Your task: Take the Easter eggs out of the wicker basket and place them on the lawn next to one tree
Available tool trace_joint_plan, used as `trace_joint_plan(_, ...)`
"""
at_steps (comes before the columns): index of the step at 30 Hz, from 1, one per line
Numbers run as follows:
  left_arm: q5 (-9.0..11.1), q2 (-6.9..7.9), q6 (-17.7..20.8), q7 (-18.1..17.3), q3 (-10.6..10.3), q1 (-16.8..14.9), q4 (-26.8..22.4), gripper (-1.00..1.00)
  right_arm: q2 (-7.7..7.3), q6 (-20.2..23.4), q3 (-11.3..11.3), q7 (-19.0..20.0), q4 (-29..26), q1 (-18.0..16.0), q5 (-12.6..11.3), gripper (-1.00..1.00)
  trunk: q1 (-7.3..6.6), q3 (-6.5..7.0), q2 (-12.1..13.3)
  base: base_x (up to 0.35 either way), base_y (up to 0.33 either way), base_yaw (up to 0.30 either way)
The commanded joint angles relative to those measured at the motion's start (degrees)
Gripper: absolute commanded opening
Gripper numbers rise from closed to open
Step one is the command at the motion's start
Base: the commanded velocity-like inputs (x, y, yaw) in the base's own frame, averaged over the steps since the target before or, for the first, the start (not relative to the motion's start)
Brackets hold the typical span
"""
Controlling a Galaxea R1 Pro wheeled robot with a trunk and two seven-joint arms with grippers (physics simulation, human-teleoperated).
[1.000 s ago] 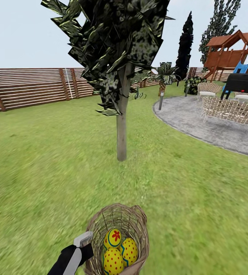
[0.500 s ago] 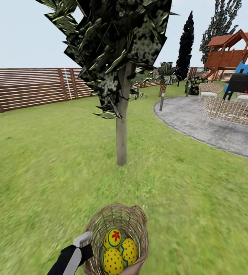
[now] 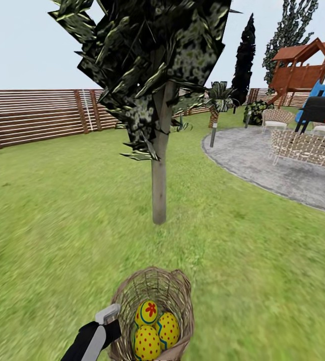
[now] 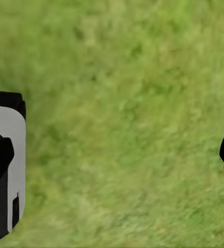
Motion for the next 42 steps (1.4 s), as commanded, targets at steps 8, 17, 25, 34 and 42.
trace_joint_plan(8, 0.8, 0.03, 0.1, 0.4, 0.1, 0.0, -0.1, -1.00, -0.08, 0.2, 0.3, 0.3, -0.2, 0.0, 0.7, 1.00, 0.06, -0.10, -0.1, 0.334, 0.000, 0.000)
trace_joint_plan(17, 0.8, 0.47, 0.1, 0.4, 0.1, 0.0, -0.1, -1.00, -1.53, -2.9, 0.5, 12.7, 0.6, 0.0, 0.8, 1.00, 0.06, -0.10, -0.1, 0.335, 0.000, 0.014)
trace_joint_plan(25, 0.8, 0.48, 0.1, 0.4, 0.1, 0.0, -0.1, -1.00, -1.53, -3.0, 0.5, 12.6, 0.6, 0.0, 1.0, 1.00, 0.06, -0.10, -0.1, 0.335, 0.000, 0.185)
trace_joint_plan(34, 0.8, 0.48, 0.1, 0.4, 0.1, 0.0, 0.0, -1.00, -1.60, -3.0, 0.7, 12.6, 0.6, 0.0, 1.1, 1.00, 0.06, -0.10, -0.1, 0.335, 0.000, 0.001)
trace_joint_plan(42, 0.8, 0.48, 0.0, 0.4, 0.1, 0.0, 0.0, -1.00, -1.65, -6.8, 0.8, 12.7, 0.7, 0.1, 1.1, 1.00, 0.06, -0.10, -0.1, 0.335, 0.000, 0.000)
